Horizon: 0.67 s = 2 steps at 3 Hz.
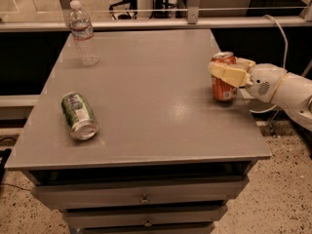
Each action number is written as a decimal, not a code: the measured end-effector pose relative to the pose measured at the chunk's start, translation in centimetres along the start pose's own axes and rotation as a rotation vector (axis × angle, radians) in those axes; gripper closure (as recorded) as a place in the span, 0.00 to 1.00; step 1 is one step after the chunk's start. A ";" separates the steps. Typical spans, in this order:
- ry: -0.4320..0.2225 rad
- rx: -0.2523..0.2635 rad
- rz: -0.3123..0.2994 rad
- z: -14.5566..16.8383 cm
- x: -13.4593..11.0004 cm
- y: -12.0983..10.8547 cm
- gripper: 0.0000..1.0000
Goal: Place coke can upright
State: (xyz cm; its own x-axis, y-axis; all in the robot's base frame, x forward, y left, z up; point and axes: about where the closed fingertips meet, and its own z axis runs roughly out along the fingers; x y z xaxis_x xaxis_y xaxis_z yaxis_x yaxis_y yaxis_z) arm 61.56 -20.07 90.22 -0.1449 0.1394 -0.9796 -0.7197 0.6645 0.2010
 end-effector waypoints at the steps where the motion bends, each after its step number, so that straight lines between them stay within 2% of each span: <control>1: -0.011 -0.021 0.014 -0.9 0.4 0.2 0.84; 2: -0.014 -0.023 0.017 -1.0 0.3 0.2 0.61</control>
Offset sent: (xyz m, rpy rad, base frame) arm -0.0272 -0.0221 -0.0060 0.0932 -0.0045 0.0036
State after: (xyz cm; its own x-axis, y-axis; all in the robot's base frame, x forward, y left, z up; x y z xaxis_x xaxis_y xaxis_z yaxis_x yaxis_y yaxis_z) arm 60.71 -20.60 89.91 -0.1476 0.1607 -0.9759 -0.7326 0.6451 0.2171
